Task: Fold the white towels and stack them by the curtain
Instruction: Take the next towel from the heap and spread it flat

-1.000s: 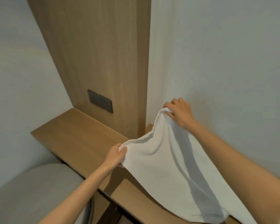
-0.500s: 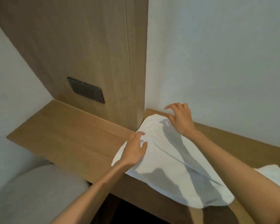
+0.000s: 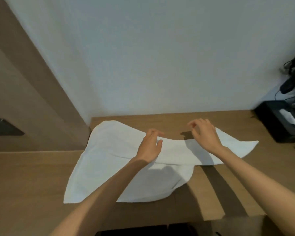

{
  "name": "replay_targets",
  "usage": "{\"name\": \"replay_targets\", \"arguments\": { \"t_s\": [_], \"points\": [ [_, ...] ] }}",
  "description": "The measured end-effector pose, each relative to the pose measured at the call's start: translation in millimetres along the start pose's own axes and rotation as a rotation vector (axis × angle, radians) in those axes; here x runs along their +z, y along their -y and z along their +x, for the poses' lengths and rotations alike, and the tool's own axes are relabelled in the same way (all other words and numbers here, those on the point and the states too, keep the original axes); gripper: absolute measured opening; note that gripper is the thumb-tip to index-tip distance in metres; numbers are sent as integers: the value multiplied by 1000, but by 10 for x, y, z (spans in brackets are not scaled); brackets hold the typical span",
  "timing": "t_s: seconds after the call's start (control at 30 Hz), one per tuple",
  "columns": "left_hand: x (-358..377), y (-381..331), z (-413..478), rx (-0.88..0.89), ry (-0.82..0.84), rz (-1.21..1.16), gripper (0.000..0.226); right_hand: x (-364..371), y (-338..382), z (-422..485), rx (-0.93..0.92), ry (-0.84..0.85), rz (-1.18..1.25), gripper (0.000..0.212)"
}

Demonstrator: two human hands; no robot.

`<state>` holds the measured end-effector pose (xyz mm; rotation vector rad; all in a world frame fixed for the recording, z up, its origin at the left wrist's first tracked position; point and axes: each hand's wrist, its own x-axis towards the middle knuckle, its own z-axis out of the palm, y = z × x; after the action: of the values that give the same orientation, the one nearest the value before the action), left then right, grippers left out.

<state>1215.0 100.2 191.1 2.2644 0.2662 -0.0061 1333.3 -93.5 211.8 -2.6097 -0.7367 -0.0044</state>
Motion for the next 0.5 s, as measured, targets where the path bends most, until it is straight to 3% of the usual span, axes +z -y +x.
{"name": "replay_targets", "arguments": {
  "t_s": [0.13, 0.37, 0.5],
  "points": [
    [561, -251, 266, -3, 81, 78, 30, -116, -719, -140, 67, 82, 0, 20],
    [1337, -482, 619, -131, 275, 368, 45, -235, -1824, -311, 189, 309, -111, 44],
    [1510, -519, 737, -215, 196, 373, 34, -214, -2252, -371, 216, 440, -184, 58]
  ]
}}
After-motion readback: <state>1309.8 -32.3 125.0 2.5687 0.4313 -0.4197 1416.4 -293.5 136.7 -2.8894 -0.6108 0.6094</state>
